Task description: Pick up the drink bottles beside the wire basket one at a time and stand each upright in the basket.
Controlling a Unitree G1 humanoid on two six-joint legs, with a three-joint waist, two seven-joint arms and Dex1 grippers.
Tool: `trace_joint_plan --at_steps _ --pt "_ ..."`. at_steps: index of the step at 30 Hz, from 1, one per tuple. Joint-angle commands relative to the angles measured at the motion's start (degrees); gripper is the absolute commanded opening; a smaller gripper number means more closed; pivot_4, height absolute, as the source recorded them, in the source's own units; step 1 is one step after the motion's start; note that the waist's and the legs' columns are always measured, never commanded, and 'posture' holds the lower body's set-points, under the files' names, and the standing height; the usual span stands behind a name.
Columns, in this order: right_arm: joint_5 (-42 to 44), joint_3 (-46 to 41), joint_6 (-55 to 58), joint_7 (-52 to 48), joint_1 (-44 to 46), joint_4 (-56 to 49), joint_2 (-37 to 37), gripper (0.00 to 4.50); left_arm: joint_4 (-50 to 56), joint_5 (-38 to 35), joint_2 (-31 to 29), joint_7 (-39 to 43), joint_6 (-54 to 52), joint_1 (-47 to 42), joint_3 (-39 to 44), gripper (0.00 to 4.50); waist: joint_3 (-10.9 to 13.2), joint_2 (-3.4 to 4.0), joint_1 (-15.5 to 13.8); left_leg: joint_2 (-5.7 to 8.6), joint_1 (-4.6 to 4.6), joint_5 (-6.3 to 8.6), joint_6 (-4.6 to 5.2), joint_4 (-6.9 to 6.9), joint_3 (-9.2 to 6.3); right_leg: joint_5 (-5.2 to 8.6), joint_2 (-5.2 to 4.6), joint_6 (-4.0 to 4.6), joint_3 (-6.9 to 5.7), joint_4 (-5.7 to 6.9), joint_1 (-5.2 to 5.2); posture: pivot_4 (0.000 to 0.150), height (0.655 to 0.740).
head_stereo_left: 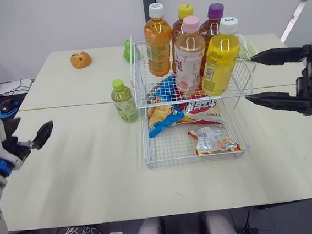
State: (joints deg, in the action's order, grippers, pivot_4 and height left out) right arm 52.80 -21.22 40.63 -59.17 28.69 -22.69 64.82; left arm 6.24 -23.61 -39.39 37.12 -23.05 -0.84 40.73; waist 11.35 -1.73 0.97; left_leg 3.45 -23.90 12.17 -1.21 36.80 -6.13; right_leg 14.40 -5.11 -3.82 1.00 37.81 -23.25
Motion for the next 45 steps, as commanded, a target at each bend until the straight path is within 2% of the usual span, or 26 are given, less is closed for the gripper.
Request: trace_joint_plan --at_steps 1,10,15,21,34,45 --pt "-0.28 -1.24 -1.19 -0.52 0.84 -0.32 0.15 4.5 0.7 -0.33 0.58 -0.85 3.66 2.42 3.15 4.47 0.0 0.0 -0.3 0.0 0.0 0.0 0.0 0.0 0.02 0.0 0.0 0.0 0.01 0.0 0.0 0.15 0.74" --pt "-1.55 -1.53 -2.6 -2.41 0.17 0.73 0.0 4.5 5.96 -4.45 -0.98 -0.81 -0.01 2.94 0.46 4.47 0.0 -0.01 -1.0 0.0 0.0 0.0 0.0 0.01 0.01 0.0 0.01 0.0 -0.02 -0.04 0.02 0.15 0.74" --pt "-1.58 -1.72 -2.23 -1.58 -0.17 -0.6 -0.56 4.5 10.72 -7.67 -2.32 -2.04 -5.75 -2.47 -5.49 4.47 -0.01 -0.01 -1.08 0.0 -0.01 0.0 0.0 0.02 -0.02 0.0 0.05 0.0 -0.05 -0.03 0.04 0.15 0.74" --pt "0.3 -2.02 0.19 1.81 -0.46 -4.7 -0.92 4.5 11.31 -8.74 -1.71 -4.36 -10.71 -12.45 -13.77 4.47 -0.01 0.01 -0.91 0.0 -0.01 0.0 0.0 0.01 0.0 -0.01 0.21 0.0 -0.05 -0.01 0.02 0.15 0.74" --pt "10.88 -5.09 7.83 9.9 -0.06 -10.11 0.38 4.5 6.35 -7.52 6.15 -10.75 -15.33 -28.17 -25.64 4.47 -0.01 -0.01 -0.96 0.05 -0.04 0.0 0.0 0.04 0.01 -0.02 0.26 -0.03 -0.05 0.0 0.04 0.15 0.74" --pt "11.65 -5.88 7.95 11.32 -1.02 -10.45 0.83 4.5 -3.69 1.47 12.56 -15.68 -9.66 -36.88 -32.63 4.47 -0.01 -0.02 -0.94 0.07 -0.03 0.0 0.0 0.04 0.07 -0.03 0.27 -0.04 -0.06 0.01 0.04 0.15 0.74"
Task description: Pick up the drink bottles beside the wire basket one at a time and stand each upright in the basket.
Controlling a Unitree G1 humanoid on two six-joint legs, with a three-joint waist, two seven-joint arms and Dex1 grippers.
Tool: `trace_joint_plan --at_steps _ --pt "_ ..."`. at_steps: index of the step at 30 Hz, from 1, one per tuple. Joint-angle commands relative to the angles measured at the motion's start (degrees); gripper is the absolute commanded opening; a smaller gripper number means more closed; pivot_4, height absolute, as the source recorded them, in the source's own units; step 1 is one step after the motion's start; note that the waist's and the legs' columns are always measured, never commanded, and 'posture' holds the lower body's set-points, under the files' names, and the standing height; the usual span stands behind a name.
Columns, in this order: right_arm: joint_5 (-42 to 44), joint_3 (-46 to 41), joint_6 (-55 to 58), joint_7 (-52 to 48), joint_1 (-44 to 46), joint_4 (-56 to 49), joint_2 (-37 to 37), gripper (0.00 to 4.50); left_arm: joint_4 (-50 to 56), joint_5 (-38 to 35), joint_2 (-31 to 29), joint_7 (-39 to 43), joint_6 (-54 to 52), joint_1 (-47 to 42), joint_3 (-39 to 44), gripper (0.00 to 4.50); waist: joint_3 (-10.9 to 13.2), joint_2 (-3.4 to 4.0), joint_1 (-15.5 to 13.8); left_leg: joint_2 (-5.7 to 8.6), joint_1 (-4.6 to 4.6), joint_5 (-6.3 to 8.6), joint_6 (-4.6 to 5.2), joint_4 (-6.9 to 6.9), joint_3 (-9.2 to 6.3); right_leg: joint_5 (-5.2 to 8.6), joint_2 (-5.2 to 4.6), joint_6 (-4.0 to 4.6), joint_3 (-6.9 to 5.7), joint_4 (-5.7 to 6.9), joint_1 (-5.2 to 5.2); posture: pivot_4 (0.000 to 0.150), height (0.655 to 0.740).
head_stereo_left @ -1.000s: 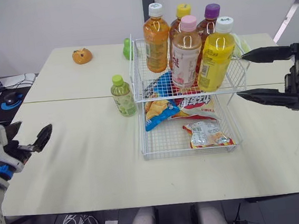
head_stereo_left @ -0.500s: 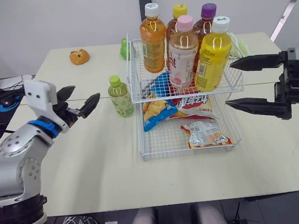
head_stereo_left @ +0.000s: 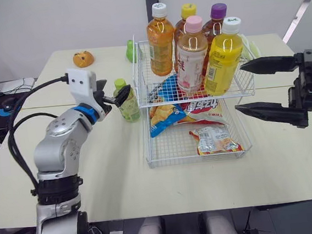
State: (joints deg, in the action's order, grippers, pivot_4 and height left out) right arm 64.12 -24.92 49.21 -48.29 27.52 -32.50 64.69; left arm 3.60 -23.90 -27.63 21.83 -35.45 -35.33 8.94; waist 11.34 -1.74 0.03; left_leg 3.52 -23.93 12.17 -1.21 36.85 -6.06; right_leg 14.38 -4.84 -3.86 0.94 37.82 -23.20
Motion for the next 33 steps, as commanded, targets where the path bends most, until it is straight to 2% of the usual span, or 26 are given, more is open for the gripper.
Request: trace_joint_plan --at_steps 1,7,8,10,18,21,25,29,33 --pt "0.36 -2.11 -0.63 0.48 0.24 -0.55 0.98 4.5 -2.37 2.31 1.49 -0.42 3.52 -3.25 -1.25 4.47 0.0 0.0 -0.01 0.0 -0.01 0.0 0.0 0.0 0.0 0.0 0.0 0.0 0.0 0.0 0.0 0.15 0.74" --pt "-0.08 -2.39 -0.81 -0.01 -0.38 -0.33 1.06 4.5 -8.46 5.3 3.56 -0.45 6.83 -6.58 -2.42 4.47 0.0 -0.01 0.07 0.02 -0.01 0.0 0.0 0.0 -0.01 -0.01 0.0 -0.02 0.01 0.0 0.0 0.15 0.74" --pt "-0.14 -2.4 -0.87 -0.04 -0.48 -0.36 1.04 4.5 -8.98 5.35 3.95 -0.27 7.23 -6.92 -2.38 4.29 0.0 -0.01 0.08 0.01 -0.01 0.0 0.0 0.0 -0.01 -0.01 0.0 -0.02 0.0 0.0 -0.01 0.15 0.74" --pt "-0.26 -2.39 -1.02 -0.09 -0.61 -0.38 1.09 4.5 -9.86 5.36 4.43 0.38 7.45 -7.29 -2.45 3.88 0.0 -0.01 -0.01 0.02 -0.01 0.0 0.0 0.0 -0.02 -0.01 -0.01 -0.02 0.0 0.02 -0.01 0.15 0.74" --pt "-0.79 -2.6 -1.6 -0.78 -0.96 -0.02 1.25 4.5 -8.37 6.31 5.08 0.25 6.76 -5.1 -2.64 1.4 0.0 -0.01 -0.01 0.03 -0.02 0.0 0.0 0.01 -0.04 -0.02 -0.01 -0.04 0.0 0.02 0.0 0.15 0.74" --pt "-1.36 -2.75 -1.99 -1.27 -1.32 0.12 1.28 4.5 -6.46 5.18 4.76 0.56 6.65 -4.34 -1.08 1.39 0.0 -0.01 -0.02 0.03 -0.02 0.0 0.0 0.02 -0.07 -0.03 -0.02 -0.04 0.0 0.02 0.0 0.15 0.74" --pt "-2.28 -3.3 -2.32 -2.22 -1.67 0.61 1.66 4.5 -1.51 3.12 0.5 3.32 4.62 -4.44 1.7 1.39 0.01 -0.01 0.14 0.02 -0.02 0.0 0.0 0.0 -0.07 -0.03 -0.01 -0.04 0.01 0.02 -0.03 0.15 0.74" --pt "-3.48 -4.01 -2.65 -3.29 -2.17 1.42 2.27 4.5 0.99 -1.24 -7.15 7.84 -0.62 -10.2 4.67 1.39 0.08 -0.1 0.2 0.0 -0.09 0.0 0.0 0.02 -0.06 -0.03 0.02 -0.04 -0.03 0.06 -0.1 0.15 0.74" --pt "-5.43 -4.76 -3.3 -4.57 -3.23 2.75 3.0 4.5 -3.79 -5.16 -15.14 12.83 -7.7 -21.3 5.73 1.39 0.1 -0.15 0.07 0.03 -0.24 0.0 0.0 0.08 -0.04 -0.03 0.04 -0.04 -0.15 0.01 -0.12 0.15 0.74"
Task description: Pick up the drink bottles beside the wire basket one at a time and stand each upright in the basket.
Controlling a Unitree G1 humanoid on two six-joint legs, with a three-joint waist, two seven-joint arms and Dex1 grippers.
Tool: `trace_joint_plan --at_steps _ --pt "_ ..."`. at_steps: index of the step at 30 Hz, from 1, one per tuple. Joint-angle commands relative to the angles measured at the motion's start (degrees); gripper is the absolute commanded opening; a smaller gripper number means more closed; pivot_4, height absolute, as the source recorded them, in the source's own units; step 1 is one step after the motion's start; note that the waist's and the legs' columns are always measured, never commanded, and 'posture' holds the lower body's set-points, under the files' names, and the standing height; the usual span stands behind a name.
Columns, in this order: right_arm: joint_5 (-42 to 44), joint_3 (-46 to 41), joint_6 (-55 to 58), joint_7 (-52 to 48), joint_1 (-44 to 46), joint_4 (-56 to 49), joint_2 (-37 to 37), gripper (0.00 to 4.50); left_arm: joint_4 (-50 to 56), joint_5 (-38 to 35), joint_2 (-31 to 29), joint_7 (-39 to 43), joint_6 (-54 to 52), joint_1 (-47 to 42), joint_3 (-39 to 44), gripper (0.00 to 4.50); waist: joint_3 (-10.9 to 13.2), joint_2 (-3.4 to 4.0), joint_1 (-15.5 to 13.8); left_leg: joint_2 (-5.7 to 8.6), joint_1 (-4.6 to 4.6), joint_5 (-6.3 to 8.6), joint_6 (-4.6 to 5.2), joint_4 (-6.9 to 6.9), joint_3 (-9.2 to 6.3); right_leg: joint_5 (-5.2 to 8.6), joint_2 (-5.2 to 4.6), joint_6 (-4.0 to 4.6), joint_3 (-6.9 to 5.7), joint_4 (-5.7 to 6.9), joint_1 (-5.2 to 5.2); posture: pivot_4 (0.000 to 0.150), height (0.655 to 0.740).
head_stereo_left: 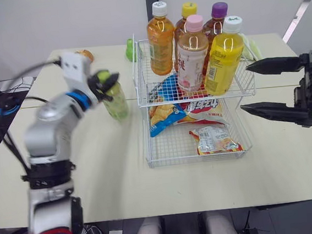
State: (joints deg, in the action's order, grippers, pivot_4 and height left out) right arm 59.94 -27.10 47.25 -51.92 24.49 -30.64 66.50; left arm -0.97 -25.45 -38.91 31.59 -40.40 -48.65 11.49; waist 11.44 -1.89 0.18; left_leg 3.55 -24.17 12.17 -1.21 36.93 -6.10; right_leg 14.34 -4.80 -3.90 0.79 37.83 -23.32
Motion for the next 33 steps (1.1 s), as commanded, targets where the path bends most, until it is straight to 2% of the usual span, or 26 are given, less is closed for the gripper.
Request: trace_joint_plan --at_steps 1,4,8,13,20,33 --pt "-1.62 -2.72 -1.47 -1.19 -0.38 1.13 1.31 4.5 -0.38 -4.32 -4.6 3.43 -4.09 -10.01 3.36 1.39 0.0 -0.01 -0.16 0.02 -0.01 0.0 0.0 -0.01 0.0 -0.02 0.0 -0.03 -0.01 -0.05 0.02 0.15 0.74" --pt "-3.12 -3.06 -2.22 -2.33 -1.05 2.25 1.65 4.5 -6.84 -5.79 -7.07 6.87 -8.09 -20.97 2.18 1.39 0.0 -0.01 -0.23 0.09 -0.03 0.0 0.0 0.0 -0.01 -0.04 -0.02 -0.1 -0.04 -0.08 0.06 0.15 0.74" --pt "-3.62 -3.3 -2.43 -2.78 -1.12 2.71 1.52 4.5 -15.57 -8.05 -6.51 11.89 -14.66 -37.1 -0.04 1.39 0.07 -0.12 -0.02 0.07 -0.1 -0.01 0.0 0.05 -0.08 -0.04 0.04 -0.11 -0.13 -0.06 0.05 0.15 0.74" --pt "-3.2 -3.25 -1.92 -2.31 -0.25 3.01 1.79 4.5 -20.23 -8.12 -3.38 16.2 -16.35 -45.24 -3.1 1.39 0.07 -0.1 0.39 0.08 -0.08 -0.01 0.0 -0.04 -0.02 0.0 0.0 -0.15 -0.02 -0.06 0.02 0.15 0.74" --pt "-3.16 -3.67 -1.76 -1.78 -0.48 2.69 1.55 4.5 -17.46 -9.15 0.85 19.91 -19.9 -42.75 -6.72 1.39 0.08 -0.09 1.17 0.07 -0.07 -0.01 0.0 -0.02 -0.01 0.0 0.0 -0.15 0.05 0.01 -0.01 0.15 0.74" --pt "-4.5 -6.76 -3.47 -1.81 -3.32 3.35 0.67 4.5 -12.23 -5.88 6.68 20.3 -13.85 -32.06 -11.05 1.39 0.08 -0.09 1.36 0.07 -0.13 -0.01 0.0 0.01 -0.06 -0.01 -0.03 -0.13 0.18 0.1 -0.16 0.15 0.74"
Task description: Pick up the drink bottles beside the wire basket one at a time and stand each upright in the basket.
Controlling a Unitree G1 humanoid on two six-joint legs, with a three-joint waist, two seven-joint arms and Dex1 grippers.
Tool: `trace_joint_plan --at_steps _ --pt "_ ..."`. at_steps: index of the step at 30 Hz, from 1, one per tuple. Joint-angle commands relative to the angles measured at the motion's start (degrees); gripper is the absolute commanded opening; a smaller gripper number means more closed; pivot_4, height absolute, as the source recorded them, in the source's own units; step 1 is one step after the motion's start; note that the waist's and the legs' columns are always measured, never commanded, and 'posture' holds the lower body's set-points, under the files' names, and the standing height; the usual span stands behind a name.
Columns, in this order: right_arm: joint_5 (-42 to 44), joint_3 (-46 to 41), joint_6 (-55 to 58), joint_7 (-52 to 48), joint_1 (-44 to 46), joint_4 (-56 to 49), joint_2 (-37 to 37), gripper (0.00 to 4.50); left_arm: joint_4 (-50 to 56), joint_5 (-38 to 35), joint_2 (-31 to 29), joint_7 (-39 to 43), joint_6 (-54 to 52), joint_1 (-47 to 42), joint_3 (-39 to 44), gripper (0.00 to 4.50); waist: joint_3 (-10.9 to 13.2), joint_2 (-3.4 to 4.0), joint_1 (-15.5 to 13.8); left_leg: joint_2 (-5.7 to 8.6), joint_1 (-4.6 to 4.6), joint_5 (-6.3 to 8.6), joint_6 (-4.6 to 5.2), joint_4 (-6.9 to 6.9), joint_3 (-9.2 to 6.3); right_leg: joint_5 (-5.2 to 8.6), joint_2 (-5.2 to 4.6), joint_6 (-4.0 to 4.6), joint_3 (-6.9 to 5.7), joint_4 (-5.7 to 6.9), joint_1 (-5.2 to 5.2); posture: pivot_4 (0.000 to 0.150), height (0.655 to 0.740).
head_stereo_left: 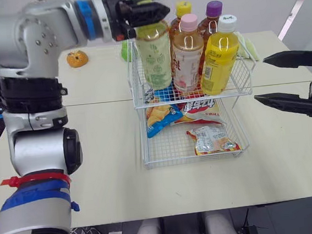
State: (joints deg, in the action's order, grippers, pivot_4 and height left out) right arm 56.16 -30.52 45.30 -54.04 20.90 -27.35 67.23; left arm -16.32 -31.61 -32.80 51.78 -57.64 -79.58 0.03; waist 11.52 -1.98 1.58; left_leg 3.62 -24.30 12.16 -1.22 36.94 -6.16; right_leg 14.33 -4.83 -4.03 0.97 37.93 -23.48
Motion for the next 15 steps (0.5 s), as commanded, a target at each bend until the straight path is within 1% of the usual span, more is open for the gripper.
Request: trace_joint_plan --at_steps 1,10,12,14,15 --pt "-0.85 -3.6 -1.64 0.5 0.37 0.35 -0.17 4.5 2.98 0.28 1.03 -0.04 3.3 -0.96 0.56 1.39 0.0 0.0 -0.09 0.01 0.0 0.0 0.0 0.01 0.0 0.0 -0.01 0.0 0.0 0.0 0.0 0.15 0.74" --pt "-0.78 -4.29 -1.48 0.8 -0.02 -0.06 -0.23 4.5 0.59 4.01 2.64 1.33 9.45 0.0 -1.34 1.39 0.0 0.0 -0.08 0.02 -0.02 0.0 0.0 0.01 0.02 0.0 -0.02 0.0 -0.02 0.0 0.0 0.15 0.74" --pt "-0.56 -4.35 -1.27 1.03 -0.06 -0.33 -0.24 4.5 -0.53 3.34 3.21 2.03 8.82 -0.65 -0.66 1.39 0.0 0.01 -0.08 0.02 -0.02 0.0 0.0 0.01 0.03 0.0 -0.02 0.0 -0.01 0.0 0.0 0.15 0.74" --pt "-0.39 -4.28 -1.11 1.23 -0.02 -0.46 -0.2 4.5 -0.91 3.24 3.33 2.61 8.77 -0.83 -0.59 2.12 0.0 0.01 -0.08 0.02 -0.01 0.0 0.0 0.01 0.03 0.0 -0.02 0.0 -0.02 0.0 0.0 0.15 0.74" --pt "-0.32 -4.24 -1.04 1.36 0.02 -0.54 -0.18 4.5 -0.75 3.04 3.06 3.72 8.96 -0.7 -0.75 2.31 0.0 0.01 -0.07 0.02 -0.01 0.0 0.0 0.01 0.03 0.0 -0.02 0.0 -0.02 0.0 0.0 0.15 0.74"
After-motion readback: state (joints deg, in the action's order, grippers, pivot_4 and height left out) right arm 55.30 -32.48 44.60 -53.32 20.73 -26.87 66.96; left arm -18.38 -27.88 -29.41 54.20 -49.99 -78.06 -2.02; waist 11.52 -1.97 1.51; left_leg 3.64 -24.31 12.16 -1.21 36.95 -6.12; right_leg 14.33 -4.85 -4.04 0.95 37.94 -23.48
